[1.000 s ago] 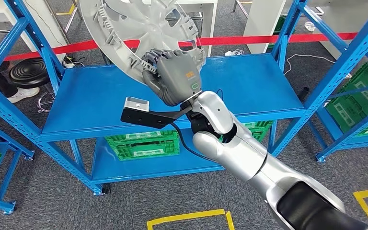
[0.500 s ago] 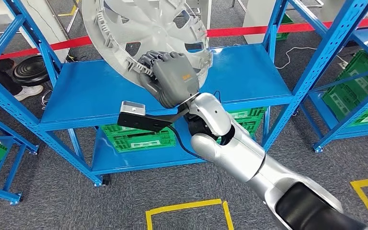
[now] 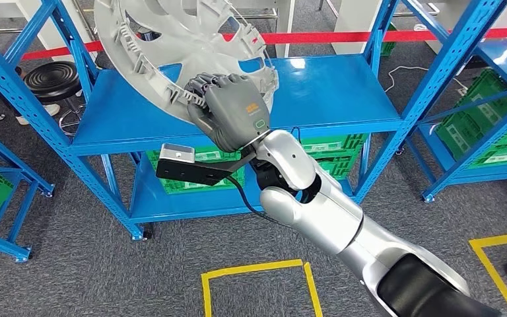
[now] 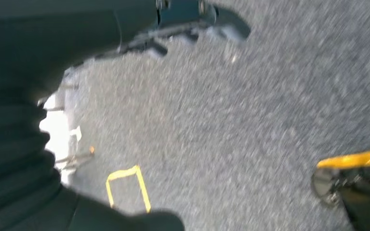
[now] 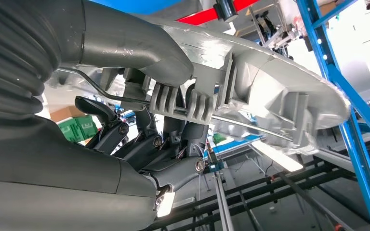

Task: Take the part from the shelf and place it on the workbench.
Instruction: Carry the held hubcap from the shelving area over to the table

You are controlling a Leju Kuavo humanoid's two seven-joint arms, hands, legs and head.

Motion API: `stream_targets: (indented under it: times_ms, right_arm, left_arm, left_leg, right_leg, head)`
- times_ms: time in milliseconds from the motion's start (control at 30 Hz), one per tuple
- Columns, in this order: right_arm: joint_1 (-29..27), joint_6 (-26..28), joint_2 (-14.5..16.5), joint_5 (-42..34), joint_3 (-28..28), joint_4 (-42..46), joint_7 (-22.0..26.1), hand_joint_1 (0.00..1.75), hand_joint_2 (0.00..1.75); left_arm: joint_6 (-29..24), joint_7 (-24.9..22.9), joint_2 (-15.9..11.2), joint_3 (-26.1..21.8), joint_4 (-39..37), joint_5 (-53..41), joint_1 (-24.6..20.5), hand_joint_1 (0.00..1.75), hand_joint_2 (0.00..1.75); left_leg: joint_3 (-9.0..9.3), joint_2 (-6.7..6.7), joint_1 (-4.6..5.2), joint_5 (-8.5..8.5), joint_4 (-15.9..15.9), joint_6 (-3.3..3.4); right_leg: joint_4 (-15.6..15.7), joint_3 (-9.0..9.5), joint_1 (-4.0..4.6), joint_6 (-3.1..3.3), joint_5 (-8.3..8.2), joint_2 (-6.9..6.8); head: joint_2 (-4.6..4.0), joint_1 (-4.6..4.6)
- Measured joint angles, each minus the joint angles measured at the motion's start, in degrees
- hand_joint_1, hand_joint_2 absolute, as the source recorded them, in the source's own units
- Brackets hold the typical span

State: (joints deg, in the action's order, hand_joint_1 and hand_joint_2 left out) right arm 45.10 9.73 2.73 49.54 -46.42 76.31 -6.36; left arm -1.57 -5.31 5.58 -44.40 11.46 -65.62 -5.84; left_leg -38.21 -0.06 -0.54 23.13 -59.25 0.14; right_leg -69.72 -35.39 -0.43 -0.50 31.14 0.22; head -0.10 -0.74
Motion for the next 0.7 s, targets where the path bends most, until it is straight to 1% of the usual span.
stream_targets:
  times_ms: [33, 67, 100, 133, 167, 200, 233, 267, 300, 333, 367, 400, 433, 467, 500, 533, 567, 600, 633, 667, 700]
  right_arm:
    - [0.1, -0.1, 0.2, 0.0, 0.0, 0.0, 0.0, 1.75, 1.75]
    - [0.1, -0.1, 0.5, 0.0, 0.0, 0.0, 0.0, 1.75, 1.75]
    - [0.2, -0.2, 0.7, 0.0, 0.0, 0.1, 0.0, 1.75, 1.75]
    - [0.2, -0.3, 0.9, 0.1, 0.0, 0.1, 0.0, 1.75, 1.75]
    - [0.1, -0.3, 1.0, 0.1, 0.0, 0.1, 0.0, 1.75, 1.75]
    - [0.1, -0.4, 1.2, 0.2, 0.0, 0.1, 0.1, 1.75, 1.75]
    - [0.2, -0.4, 1.4, 0.2, 0.0, 0.1, 0.1, 1.75, 1.75]
    - [0.2, -0.5, 1.6, 0.2, 0.0, 0.1, 0.1, 1.75, 1.75]
    - [0.2, -0.5, 1.8, 0.2, -0.1, 0.1, 0.1, 1.75, 1.75]
    - [0.2, -0.5, 1.9, 0.3, -0.1, 0.1, 0.0, 1.75, 1.75]
    - [0.1, -0.6, 1.9, 0.3, -0.1, 0.1, 0.0, 1.75, 1.75]
    - [0.0, -0.6, 1.9, 0.3, -0.1, 0.1, 0.0, 1.75, 1.75]
    - [-0.1, -0.7, 1.9, 0.3, -0.1, 0.1, 0.0, 1.75, 1.75]
    - [-0.1, -0.7, 1.9, 0.3, -0.1, 0.1, 0.0, 1.75, 1.75]
    - [-0.1, -0.7, 2.0, 0.3, -0.1, 0.1, 0.0, 1.75, 1.75]
    - [-0.1, -0.7, 2.0, 0.3, 0.0, 0.1, 0.0, 1.75, 1.75]
    - [-0.1, -0.7, 2.1, 0.3, 0.0, 0.1, 0.0, 1.75, 1.75]
    - [-0.1, -0.7, 2.2, 0.3, 0.0, 0.1, 0.0, 1.75, 1.75]
    - [-0.1, -0.7, 2.3, 0.3, 0.0, 0.1, 0.0, 1.75, 1.75]
    - [-0.1, -0.7, 2.3, 0.3, -0.1, 0.1, 0.0, 1.75, 1.75]
    - [-0.1, -0.7, 2.3, 0.3, -0.1, 0.1, 0.0, 1.75, 1.75]
  left_arm:
    - [0.0, 0.0, 0.0, 0.0, 0.0, 0.1, 0.0, 0.0, 1.75]
    - [0.0, 0.0, 0.0, 0.0, 0.0, 0.2, 0.1, 0.0, 1.75]
    - [-0.1, 0.0, 0.0, -0.1, 0.0, 0.3, 0.2, 0.0, 1.75]
    - [-0.1, 0.1, -0.1, -0.2, 0.0, 0.4, 0.2, 0.0, 1.75]
    - [-0.1, 0.2, -0.2, -0.3, 0.0, 0.5, 0.3, 0.0, 1.75]
    - [-0.2, 0.2, -0.2, -0.3, 0.0, 0.6, 0.5, 0.0, 1.75]
    - [-0.2, 0.3, -0.3, -0.4, 0.0, 0.7, 0.6, 0.0, 1.75]
    - [-0.2, 0.3, -0.3, -0.4, 0.0, 0.7, 0.7, 0.0, 1.75]
    - [-0.2, 0.4, -0.3, -0.4, 0.0, 0.8, 0.8, 0.0, 1.75]
    - [-0.2, 0.4, -0.3, -0.4, 0.0, 0.8, 0.8, 0.0, 1.75]
    - [-0.2, 0.5, -0.4, -0.4, 0.0, 0.8, 0.8, 0.0, 1.75]
    - [-0.2, 0.5, -0.4, -0.4, 0.0, 0.8, 0.8, 0.0, 1.75]
    - [-0.2, 0.5, -0.4, -0.4, 0.0, 0.8, 0.8, 0.0, 1.75]
    - [-0.2, 0.5, -0.4, -0.4, 0.0, 0.8, 0.8, 0.0, 1.75]
    - [-0.2, 0.6, -0.5, -0.4, 0.0, 0.8, 0.8, 0.0, 1.75]
    - [-0.2, 0.6, -0.5, -0.4, 0.1, 0.8, 0.7, 0.0, 1.75]
    - [-0.2, 0.6, -0.5, -0.4, 0.1, 0.8, 0.7, 0.0, 1.75]
    - [-0.2, 0.7, -0.5, -0.4, 0.1, 0.8, 0.6, 0.0, 1.75]
    - [-0.2, 0.7, -0.5, -0.4, 0.2, 0.8, 0.6, 0.0, 1.75]
    - [-0.2, 0.7, -0.5, -0.4, 0.2, 0.8, 0.7, 0.0, 1.75]
    - [-0.2, 0.7, -0.5, -0.4, 0.1, 0.8, 0.7, 0.0, 1.75]
  left_leg:
    - [-0.58, -0.03, 0.06, -0.47, -0.2, -0.27]
    - [-0.92, -0.04, 0.1, -0.97, -0.3, -0.6]
    - [-1.09, -0.02, 0.13, -1.5, -0.3, -0.98]
    - [-1.17, -0.01, 0.14, -2.08, -0.1, -1.38]
    - [-1.24, -0.04, 0.1, -2.65, 0.2, -1.76]
    - [-1.53, -0.09, 0.05, -2.41, 0.1, -2.12]
    - [-2.01, -0.15, -0.02, -1.02, -0.6, -2.46]
    - [-2.63, -0.19, -0.1, 1.43, -2.5, -2.79]
    - [-3.33, -0.18, -0.19, 4.59, -5.4, -3.1]
    - [-3.95, -0.18, -0.26, 7.32, -9.0, -3.38]
    - [-4.25, -0.16, -0.33, 8.8, -12.4, -3.61]
    - [-4.09, -0.16, -0.37, 8.83, -14.8, -3.78]
    - [-3.13, -0.16, -0.44, 7.65, -15.5, -3.89]
    - [-1.25, -0.16, -0.53, 6.01, -14.3, -3.97]
    - [1.45, -0.18, -0.64, 5.13, -11.3, -4.01]
    - [4.69, -0.21, -0.6, 5.41, -7.1, -3.94]
    - [7.2, -0.28, -0.5, 6.32, -3.5, -3.58]
    - [8.73, -0.35, -0.34, 7.4, -0.8, -3.15]
    - [9.26, -0.39, -0.1, 7.88, 0.5, -2.56]
    - [8.82, -0.38, -0.05, 7.54, 0.7, -1.86]
    - [8.42, -0.25, -0.06, 7.0, 0.8, -1.3]
  right_leg:
    - [4.3, 2.99, 0.14, 0.31, 0.03, 0.01]
    - [7.6, 5.17, 0.31, 0.58, 0.44, 0.02]
    - [9.7, 6.39, 0.49, 0.82, 1.03, 0.03]
    - [10.5, 6.57, 0.67, 1.03, 1.08, 0.05]
    - [10.6, 6.08, 0.62, 1.34, 0.5, -0.01]
    - [10.8, 5.63, 0.49, 1.76, -0.17, -0.1]
    - [11.0, 5.0, 0.31, 2.21, -0.98, -0.19]
    - [11.2, 4.24, 0.09, 2.56, -1.84, -0.28]
    - [11.2, 3.44, 0.03, 2.75, -2.61, -0.32]
    - [11.1, 2.54, 0.02, 2.79, -3.35, -0.35]
    - [11.1, 1.6, 0.02, 2.73, -4.08, -0.4]
    - [10.9, 0.63, 0.01, 2.63, -4.77, -0.49]
    - [10.8, -0.4, -0.03, 2.49, -5.47, -0.56]
    - [10.6, -1.4, -0.09, 2.31, -6.12, -0.61]
    - [10.4, -2.25, -0.13, 2.07, -6.71, -0.64]
    - [10.2, -2.94, -0.11, 1.77, -7.23, -0.62]
    - [10.1, -3.34, -0.06, 1.42, -7.79, -0.62]
    - [10.1, -3.54, -0.03, 1.08, -8.34, -0.64]
    - [10.3, -3.64, -0.02, 0.69, -8.94, -0.66]
    - [10.6, -3.73, -0.04, 0.3, -9.55, -0.67]
    - [10.5, -3.97, -0.13, -0.05, -9.49, -0.63]
  head:
    - [0.0, 0.03]
    - [-0.01, 0.04]
    - [-0.01, 0.03]
    - [-0.01, 0.0]
    - [-0.01, -0.07]
    - [-0.01, -0.09]
    - [-0.01, -0.04]
    - [-0.01, 0.03]
    - [0.0, 0.1]
    - [0.0, 0.14]
    - [0.0, 0.15]
    - [0.0, 0.15]
    - [-0.01, 0.15]
    - [-0.01, 0.15]
    - [-0.01, 0.15]
    - [0.0, 0.15]
    - [0.0, 0.13]
    - [0.0, 0.14]
    - [0.0, 0.13]
    - [-0.01, 0.14]
    - [0.0, 0.15]
